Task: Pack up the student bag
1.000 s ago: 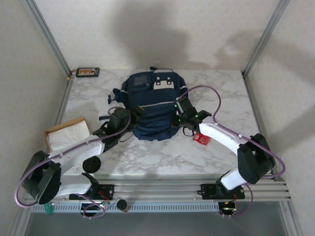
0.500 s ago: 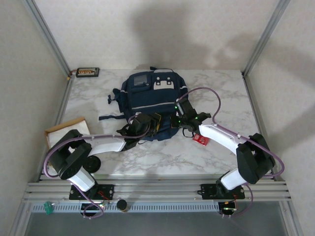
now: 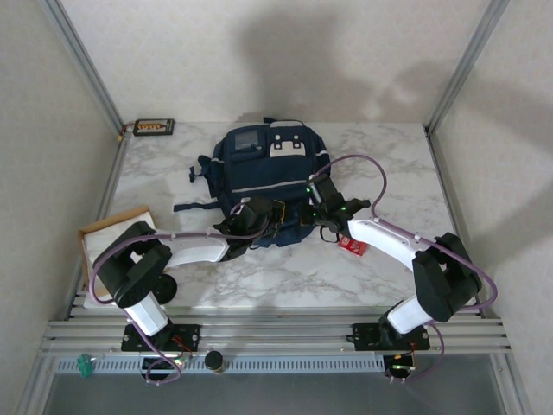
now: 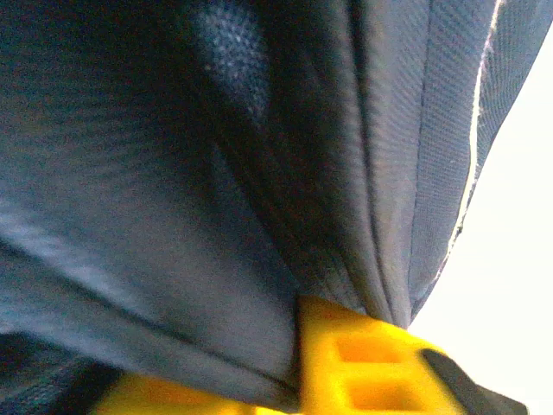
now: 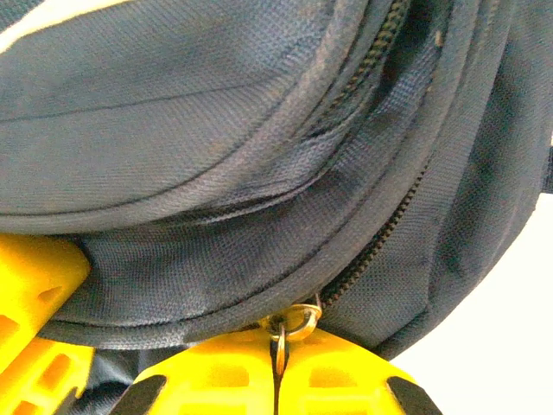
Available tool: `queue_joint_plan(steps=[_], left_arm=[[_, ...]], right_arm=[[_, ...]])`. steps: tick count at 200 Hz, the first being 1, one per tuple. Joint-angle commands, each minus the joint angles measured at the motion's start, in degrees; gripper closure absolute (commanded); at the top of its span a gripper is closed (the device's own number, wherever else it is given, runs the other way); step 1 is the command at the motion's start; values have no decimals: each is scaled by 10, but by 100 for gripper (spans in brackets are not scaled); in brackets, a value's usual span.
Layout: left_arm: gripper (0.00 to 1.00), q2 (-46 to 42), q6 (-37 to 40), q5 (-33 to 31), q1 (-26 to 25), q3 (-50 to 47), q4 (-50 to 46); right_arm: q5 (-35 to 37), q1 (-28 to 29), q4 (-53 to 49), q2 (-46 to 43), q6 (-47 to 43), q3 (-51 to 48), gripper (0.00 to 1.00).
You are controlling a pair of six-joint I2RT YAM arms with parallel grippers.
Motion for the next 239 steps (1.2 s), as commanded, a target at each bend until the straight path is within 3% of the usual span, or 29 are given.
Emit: queue_joint_plan(steps=[1,9,32,89,118,164,197,239], left_arm=[[96,-14,15,-56,12,14,-34],[100,-27,24,-64,14,7,-40],[100,-65,82,-58,33,-17,-37],[100,-162,199,-45,67,-45,-180],[100,-185,250,-27,102,-61,-207],[100,-214,320,-61,124,-45,-257],[100,-220,357,-52,154,-34,-285],[100,-239,402,-38,193,-32,-298]], right_arm=[[35,10,-37,-6,-11,26,100],[46,10,-45,-11,-12,27,100],[68,-2,-73,-22,-22,29,100],[67,-72,-69,-31,-46,44,100],[96,-79,-101,-21,-47,83,100],[76,-83,-117,-23,-56,110,100],[109,-91,-148,-3,-69,135,100],[20,-125,-129,-10,-93,112,100]])
